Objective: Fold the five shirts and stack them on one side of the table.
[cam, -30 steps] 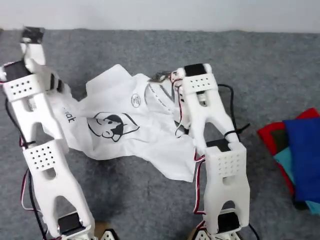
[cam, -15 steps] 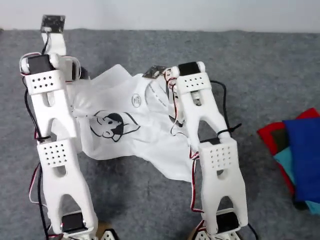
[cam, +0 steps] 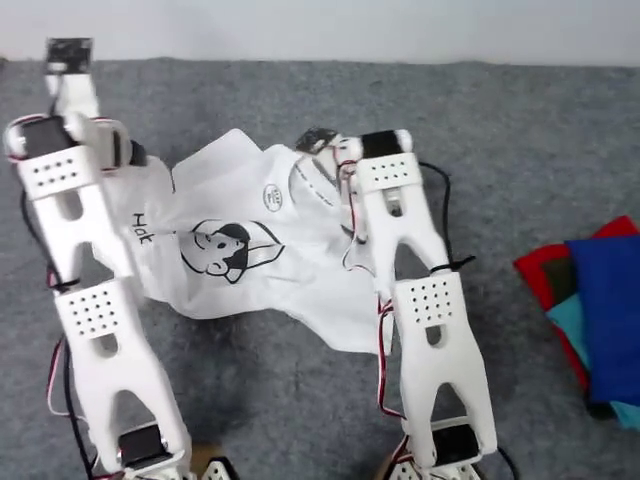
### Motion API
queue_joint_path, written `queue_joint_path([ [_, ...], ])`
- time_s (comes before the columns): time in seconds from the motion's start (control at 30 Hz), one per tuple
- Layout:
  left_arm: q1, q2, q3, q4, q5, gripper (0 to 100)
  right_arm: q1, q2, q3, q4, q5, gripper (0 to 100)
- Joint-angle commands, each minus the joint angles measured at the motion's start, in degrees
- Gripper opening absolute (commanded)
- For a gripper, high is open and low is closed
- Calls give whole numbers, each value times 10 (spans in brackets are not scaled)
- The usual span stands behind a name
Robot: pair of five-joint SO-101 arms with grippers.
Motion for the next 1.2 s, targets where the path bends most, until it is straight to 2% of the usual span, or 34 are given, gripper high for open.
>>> queue_joint_path([
  [0.0, -51, -42, -24, 12, -4, 240, 31, 2, -30, 14, 5, 19],
  [0.3, -105, -47, -31, 14, -3, 224, 124, 2, -36, 18, 7, 8],
  [0.43, -123, -56, -41, 13, 30, 225, 174, 2, -36, 18, 18, 8],
  [0.57, -127, -75, -38, 18, 29, 225, 247, 2, -40, 13, 47, 8],
  [0.7, -108, -113, -20, 18, -9, 225, 305, 2, -40, 14, 55, 8],
  [0.87, -56, -185, 124, 18, -32, 225, 323, -4, -37, 25, 40, 46],
  [0.97, -11, -261, 268, 18, -32, 225, 327, -22, -35, 25, -11, 213],
  [1.07, 56, -355, 422, 18, -40, 225, 323, -67, -35, 25, -9, 376],
  [1.17, 135, -442, 544, 18, -44, 225, 317, -115, -35, 25, -8, 381],
])
